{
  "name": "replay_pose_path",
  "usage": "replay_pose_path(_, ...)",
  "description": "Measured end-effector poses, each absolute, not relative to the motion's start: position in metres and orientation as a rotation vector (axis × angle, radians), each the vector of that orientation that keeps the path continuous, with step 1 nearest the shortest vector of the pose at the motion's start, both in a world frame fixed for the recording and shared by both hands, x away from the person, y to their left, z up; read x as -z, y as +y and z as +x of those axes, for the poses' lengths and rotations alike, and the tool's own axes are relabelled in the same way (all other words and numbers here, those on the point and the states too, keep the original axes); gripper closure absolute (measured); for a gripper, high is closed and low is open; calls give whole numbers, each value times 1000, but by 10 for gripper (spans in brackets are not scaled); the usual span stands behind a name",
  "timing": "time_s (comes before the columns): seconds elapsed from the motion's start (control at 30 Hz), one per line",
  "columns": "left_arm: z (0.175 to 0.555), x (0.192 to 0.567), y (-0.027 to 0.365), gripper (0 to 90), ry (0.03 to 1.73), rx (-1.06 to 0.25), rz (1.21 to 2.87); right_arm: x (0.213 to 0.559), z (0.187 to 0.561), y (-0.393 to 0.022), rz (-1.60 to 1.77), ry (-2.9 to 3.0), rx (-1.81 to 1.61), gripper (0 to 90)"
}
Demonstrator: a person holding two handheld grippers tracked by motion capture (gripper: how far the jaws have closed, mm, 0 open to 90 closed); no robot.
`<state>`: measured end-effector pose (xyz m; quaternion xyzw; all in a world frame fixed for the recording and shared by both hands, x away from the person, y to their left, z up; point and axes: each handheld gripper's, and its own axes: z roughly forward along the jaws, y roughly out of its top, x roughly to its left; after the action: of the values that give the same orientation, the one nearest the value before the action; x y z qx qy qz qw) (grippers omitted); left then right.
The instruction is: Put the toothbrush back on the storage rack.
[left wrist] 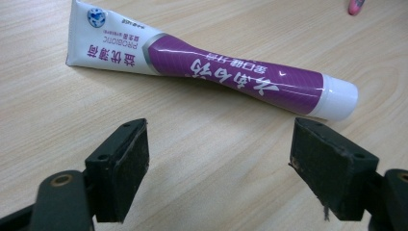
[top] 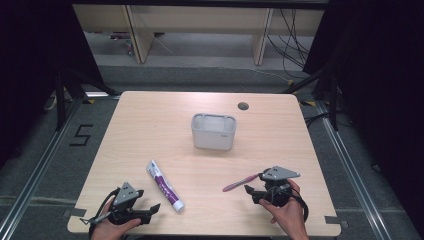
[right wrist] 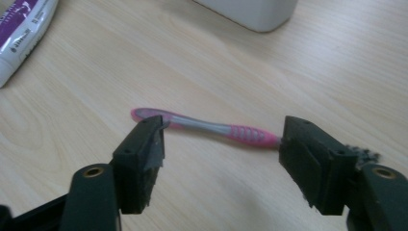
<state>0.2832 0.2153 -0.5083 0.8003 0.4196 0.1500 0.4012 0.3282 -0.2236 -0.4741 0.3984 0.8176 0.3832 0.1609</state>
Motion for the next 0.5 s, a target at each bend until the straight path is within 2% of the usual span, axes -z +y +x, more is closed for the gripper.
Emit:
replay_pose_path(0.07, 283, 508, 216, 211, 1062, -378, 2023, 474, 330, -221, 1122, 2344, -1101, 363)
replay_pose_path(0.1, 283, 508, 216, 211, 1071, -375, 2026, 474, 332, -215, 1098, 2367, -1122, 429)
replay_pose_path(0.13, 283, 508, 216, 211, 1071, -375, 2026, 474, 332, -215, 1098, 2367, -1122, 429)
replay_pose_path(0.47, 282, 507, 215, 211, 1065, -383, 2013, 472, 342, -186, 980, 2453, -1156, 663)
replay_pose_path(0.5, 282, 507, 215, 211, 1065, -383, 2013, 472, 342, -186, 980, 2453, -1156, 663)
